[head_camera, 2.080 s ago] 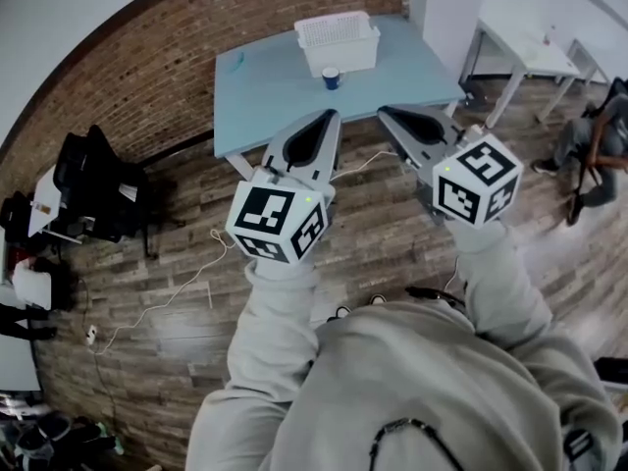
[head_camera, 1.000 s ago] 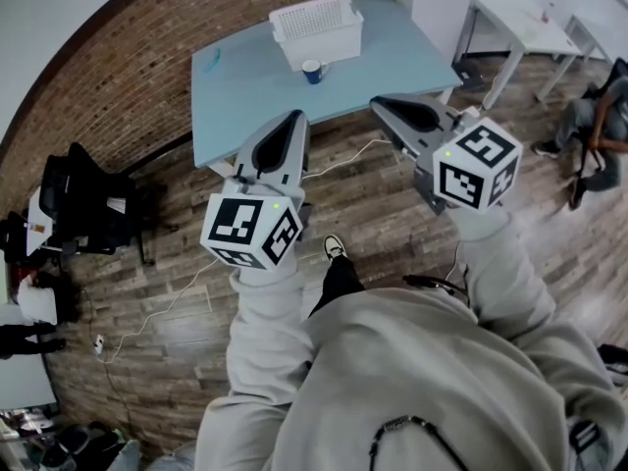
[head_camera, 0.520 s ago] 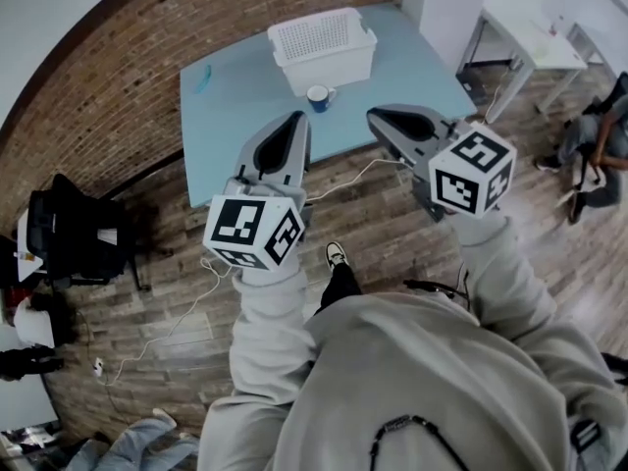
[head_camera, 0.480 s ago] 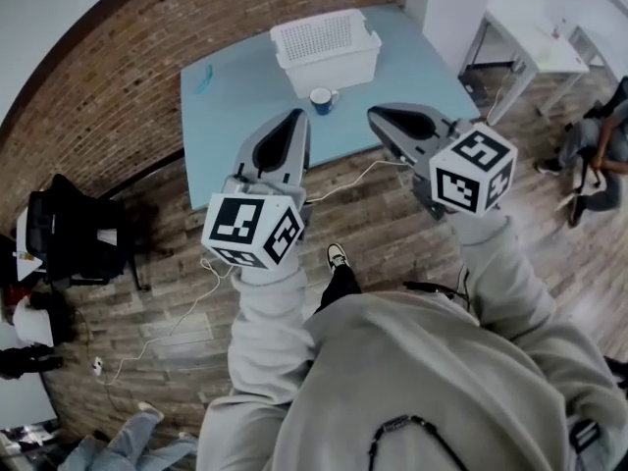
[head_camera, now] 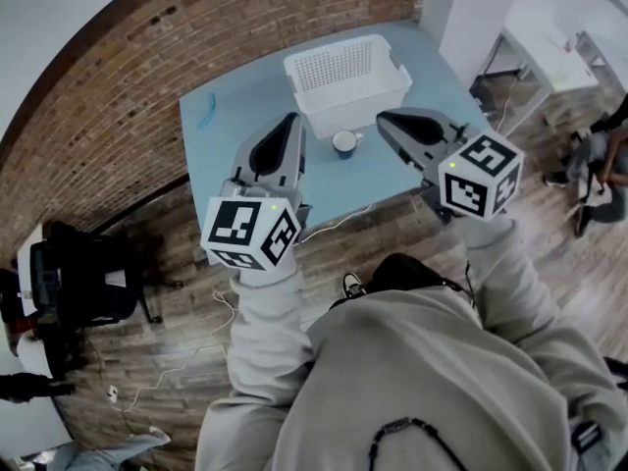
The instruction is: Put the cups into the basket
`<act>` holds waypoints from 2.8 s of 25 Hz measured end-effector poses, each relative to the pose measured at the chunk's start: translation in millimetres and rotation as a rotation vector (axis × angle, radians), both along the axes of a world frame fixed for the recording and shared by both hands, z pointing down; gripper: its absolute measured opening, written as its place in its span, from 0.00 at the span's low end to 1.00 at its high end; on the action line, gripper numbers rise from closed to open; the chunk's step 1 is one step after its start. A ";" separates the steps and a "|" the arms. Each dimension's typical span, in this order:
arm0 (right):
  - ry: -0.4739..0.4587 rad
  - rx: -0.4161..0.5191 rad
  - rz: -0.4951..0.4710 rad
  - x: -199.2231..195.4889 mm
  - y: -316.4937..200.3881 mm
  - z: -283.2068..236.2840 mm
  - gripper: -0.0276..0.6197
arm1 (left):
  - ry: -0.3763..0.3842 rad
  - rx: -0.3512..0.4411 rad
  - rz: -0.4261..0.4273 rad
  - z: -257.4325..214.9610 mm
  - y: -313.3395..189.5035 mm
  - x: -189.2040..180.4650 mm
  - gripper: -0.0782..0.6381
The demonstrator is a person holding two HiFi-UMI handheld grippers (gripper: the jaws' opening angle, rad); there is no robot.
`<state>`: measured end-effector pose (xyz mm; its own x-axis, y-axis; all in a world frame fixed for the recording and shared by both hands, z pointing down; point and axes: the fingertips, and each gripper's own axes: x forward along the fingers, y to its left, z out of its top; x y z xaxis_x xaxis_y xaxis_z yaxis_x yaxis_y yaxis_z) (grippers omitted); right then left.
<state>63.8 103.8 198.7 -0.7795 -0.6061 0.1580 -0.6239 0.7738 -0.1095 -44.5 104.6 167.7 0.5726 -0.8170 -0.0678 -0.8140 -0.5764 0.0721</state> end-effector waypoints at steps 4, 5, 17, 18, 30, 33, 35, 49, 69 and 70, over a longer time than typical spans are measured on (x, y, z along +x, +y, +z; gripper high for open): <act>0.007 0.004 -0.005 -0.9 -50.0 -1.4 0.05 | -0.009 -0.008 0.018 4.5 -47.1 4.6 0.10; -0.001 0.014 0.005 -1.3 -66.5 -5.4 0.05 | -0.011 -0.007 0.017 3.5 -60.5 3.9 0.10; -0.025 0.019 -0.052 11.5 -232.8 -17.5 0.05 | -0.037 -0.008 -0.034 -1.2 -220.0 18.7 0.10; -0.036 0.011 -0.057 12.0 -242.7 -16.0 0.05 | -0.044 -0.020 -0.037 2.3 -230.8 20.8 0.10; -0.023 -0.027 -0.071 -28.9 -304.7 2.7 0.06 | -0.026 -0.083 -0.063 18.2 -289.5 -9.1 0.10; -0.030 -0.021 -0.056 -27.4 -312.6 -0.9 0.05 | -0.015 -0.072 -0.055 13.8 -297.4 -9.1 0.10; -0.039 -0.018 -0.041 -25.1 -314.4 -3.9 0.05 | -0.012 -0.065 -0.049 12.2 -299.1 -8.4 0.10; 0.020 -0.092 -0.068 -28.0 -302.2 38.9 0.05 | -0.002 -0.191 -0.052 70.5 -291.0 -11.9 0.10; 0.188 -0.325 -0.194 -49.4 -241.7 202.6 0.06 | 0.050 -0.481 -0.080 237.6 -246.1 -4.5 0.10; 0.187 -0.339 -0.200 -50.8 -239.6 208.1 0.06 | 0.054 -0.493 -0.077 243.8 -242.9 -3.9 0.10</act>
